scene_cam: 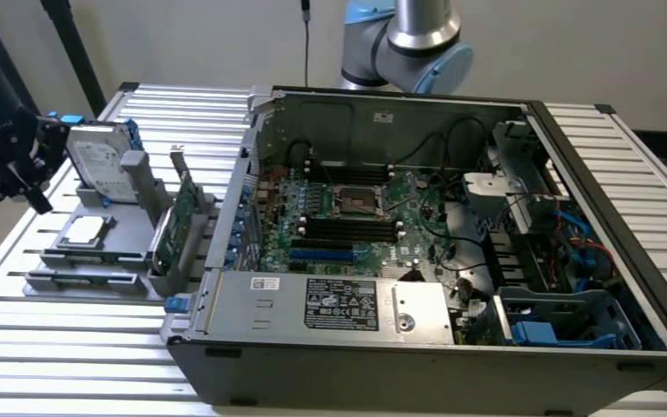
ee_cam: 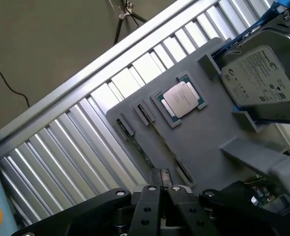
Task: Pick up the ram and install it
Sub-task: 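Pick up the ram and move it above insertion slot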
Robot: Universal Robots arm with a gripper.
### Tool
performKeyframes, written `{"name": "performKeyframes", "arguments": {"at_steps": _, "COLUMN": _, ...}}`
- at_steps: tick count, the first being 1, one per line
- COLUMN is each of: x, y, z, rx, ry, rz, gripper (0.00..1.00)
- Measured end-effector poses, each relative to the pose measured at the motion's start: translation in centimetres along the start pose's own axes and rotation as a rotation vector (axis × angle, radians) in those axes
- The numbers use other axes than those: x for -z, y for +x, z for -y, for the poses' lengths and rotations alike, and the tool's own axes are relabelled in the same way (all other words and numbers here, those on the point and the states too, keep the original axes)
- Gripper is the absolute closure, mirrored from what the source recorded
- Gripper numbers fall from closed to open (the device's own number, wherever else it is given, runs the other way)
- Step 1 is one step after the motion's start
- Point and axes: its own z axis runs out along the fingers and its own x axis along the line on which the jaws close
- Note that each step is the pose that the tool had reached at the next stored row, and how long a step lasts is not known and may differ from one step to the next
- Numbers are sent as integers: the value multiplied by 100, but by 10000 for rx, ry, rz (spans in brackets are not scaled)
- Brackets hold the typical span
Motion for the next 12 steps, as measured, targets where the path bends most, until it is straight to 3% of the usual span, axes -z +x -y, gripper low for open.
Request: {"name": "performKeyframes", "arguments": {"at_steps": 12, "x": -16, "y": 0, "z": 1, "rx": 2186, "ry": -3, "rz": -42, "gripper": 89}}
